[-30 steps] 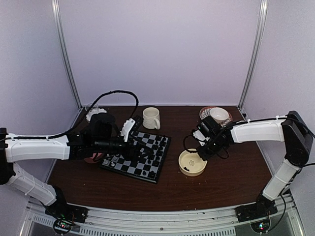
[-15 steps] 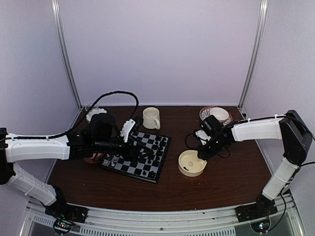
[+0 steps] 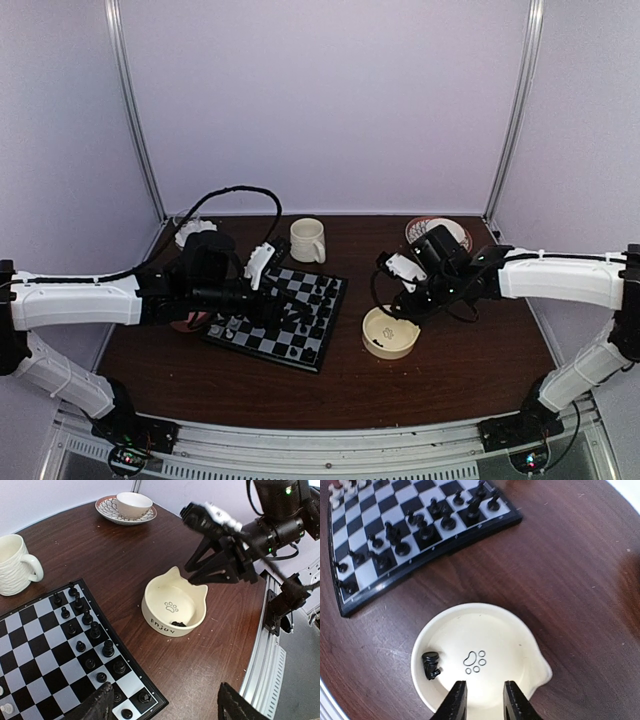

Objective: Set up the chess pieces on the board

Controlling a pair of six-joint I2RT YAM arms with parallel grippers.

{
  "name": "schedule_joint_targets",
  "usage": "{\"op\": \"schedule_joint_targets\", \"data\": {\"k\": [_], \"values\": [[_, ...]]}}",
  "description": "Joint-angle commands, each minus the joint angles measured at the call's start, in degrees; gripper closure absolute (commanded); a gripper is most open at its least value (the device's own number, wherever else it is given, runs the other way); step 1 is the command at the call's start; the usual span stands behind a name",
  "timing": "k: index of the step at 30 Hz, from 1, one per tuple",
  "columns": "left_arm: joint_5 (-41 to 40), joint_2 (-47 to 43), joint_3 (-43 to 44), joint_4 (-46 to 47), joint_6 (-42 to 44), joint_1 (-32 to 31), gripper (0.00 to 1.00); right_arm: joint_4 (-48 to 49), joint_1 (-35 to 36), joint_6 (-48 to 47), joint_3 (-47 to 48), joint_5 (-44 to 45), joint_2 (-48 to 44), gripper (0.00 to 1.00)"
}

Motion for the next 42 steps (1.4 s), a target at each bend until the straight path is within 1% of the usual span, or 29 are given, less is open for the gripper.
{"op": "schedule_joint_targets", "data": {"k": [1, 5, 9, 23, 26, 28, 31, 36, 38, 42], "values": [[-0.2, -1.2, 0.4, 1.5, 0.7, -0.3, 0.29, -3.1, 2.5, -4.0, 3.0, -1.8, 6.8, 0.73], [-0.3, -1.4, 0.3, 1.3, 0.8, -0.3, 0.28, -4.5, 4.4, -5.0, 4.9, -1.1, 11.6, 0.73], [-0.3, -1.6, 0.2, 1.3, 0.9, -0.3, 0.28, -5.2, 5.5, -5.4, 6.2, -0.8, 14.2, 0.73], [-1.2, -2.3, 0.2, 0.9, 0.8, -0.3, 0.29, -6.2, 7.1, -6.0, 8.1, -1.1, 18.9, 0.73], [-1.1, -2.4, 0.2, 0.8, 0.8, -0.3, 0.29, -6.0, 7.1, -6.0, 8.3, -1.6, 19.6, 0.70], [-1.2, -2.4, 0.2, 0.8, 0.8, -0.3, 0.29, -6.0, 7.2, -5.9, 8.7, -1.3, 20.8, 0.71], [-1.1, -2.6, 0.2, 0.8, 0.8, -0.3, 0.29, -6.4, 7.2, -5.3, 9.7, 0.4, 22.2, 0.75], [-1.5, -2.7, 0.1, 0.7, 0.8, -0.3, 0.29, -5.6, 7.1, -4.4, 9.5, 2.2, 22.1, 0.77], [-1.5, -2.7, 0.2, 0.7, 0.8, -0.2, 0.29, -5.4, 7.1, -3.8, 9.5, 3.3, 22.1, 0.79], [-1.5, -3.0, 0.1, 0.6, 0.8, -0.3, 0.29, -5.0, 7.0, -2.8, 9.4, 4.9, 21.4, 0.91]]}}
